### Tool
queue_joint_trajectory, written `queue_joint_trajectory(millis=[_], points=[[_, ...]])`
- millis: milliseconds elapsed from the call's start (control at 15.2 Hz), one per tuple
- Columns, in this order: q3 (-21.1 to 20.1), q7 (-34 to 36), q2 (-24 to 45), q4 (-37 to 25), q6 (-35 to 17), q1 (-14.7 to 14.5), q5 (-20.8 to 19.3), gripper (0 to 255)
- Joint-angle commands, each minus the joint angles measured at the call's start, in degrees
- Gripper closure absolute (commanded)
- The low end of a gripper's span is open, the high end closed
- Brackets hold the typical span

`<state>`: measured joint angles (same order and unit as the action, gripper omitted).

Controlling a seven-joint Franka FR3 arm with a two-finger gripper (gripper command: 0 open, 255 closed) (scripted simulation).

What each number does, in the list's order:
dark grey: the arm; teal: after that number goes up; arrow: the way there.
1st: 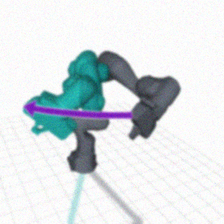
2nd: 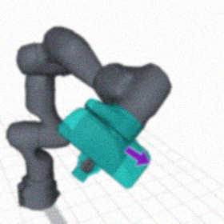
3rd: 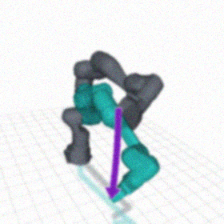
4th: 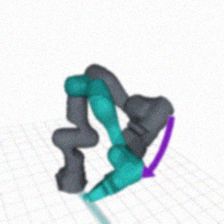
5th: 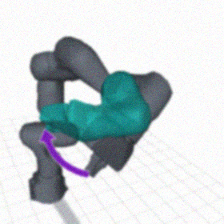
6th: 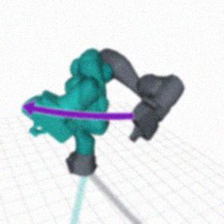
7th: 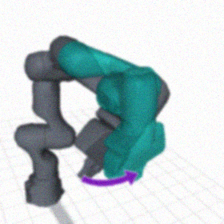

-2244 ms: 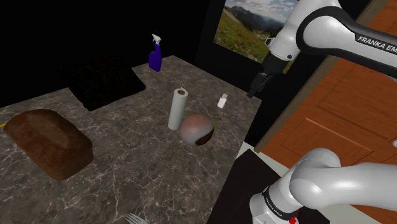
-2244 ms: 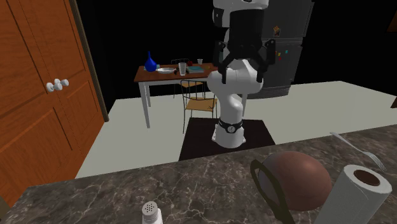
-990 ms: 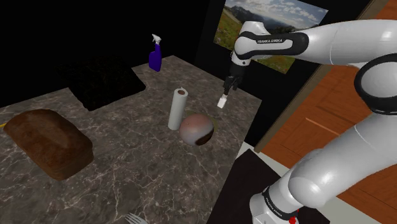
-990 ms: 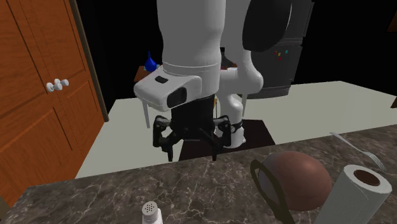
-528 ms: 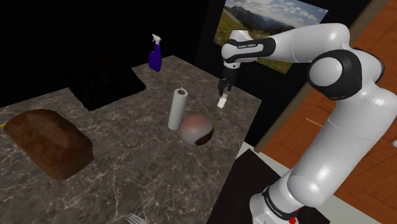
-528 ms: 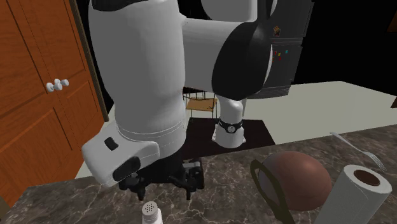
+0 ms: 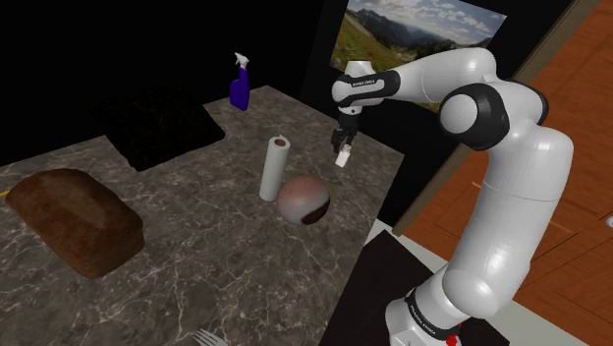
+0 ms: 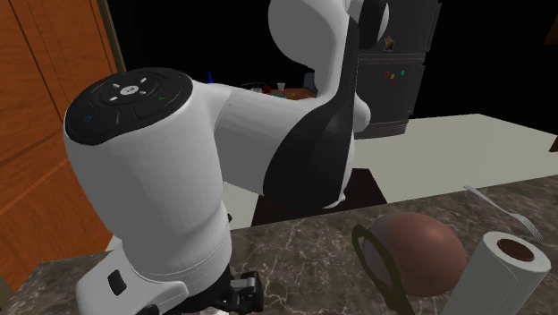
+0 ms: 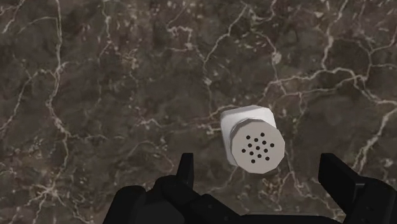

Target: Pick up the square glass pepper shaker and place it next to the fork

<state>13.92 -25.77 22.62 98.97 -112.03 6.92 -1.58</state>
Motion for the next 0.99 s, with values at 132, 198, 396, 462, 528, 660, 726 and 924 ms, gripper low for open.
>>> queue_joint_trajectory(millis=[132,198,396,462,528,660,726,924], points=[[-0.05,-0.07,0.94,1.64,-2.6,0.17,0.16,0],[-0.05,-0.07,0.95,1.63,-2.59,0.17,0.16,0],[-0.05,-0.07,0.96,1.62,-2.59,0.17,0.16,0],[-0.05,-0.07,0.96,1.62,-2.59,0.17,0.16,0],[-0.05,-0.07,0.96,1.62,-2.59,0.17,0.16,0],[-0.05,-0.07,0.96,1.62,-2.59,0.17,0.16,0],[-0.05,-0.07,0.95,1.62,-2.59,0.17,0.16,255],[-0.05,-0.07,0.95,1.63,-2.59,0.17,0.16,255]])
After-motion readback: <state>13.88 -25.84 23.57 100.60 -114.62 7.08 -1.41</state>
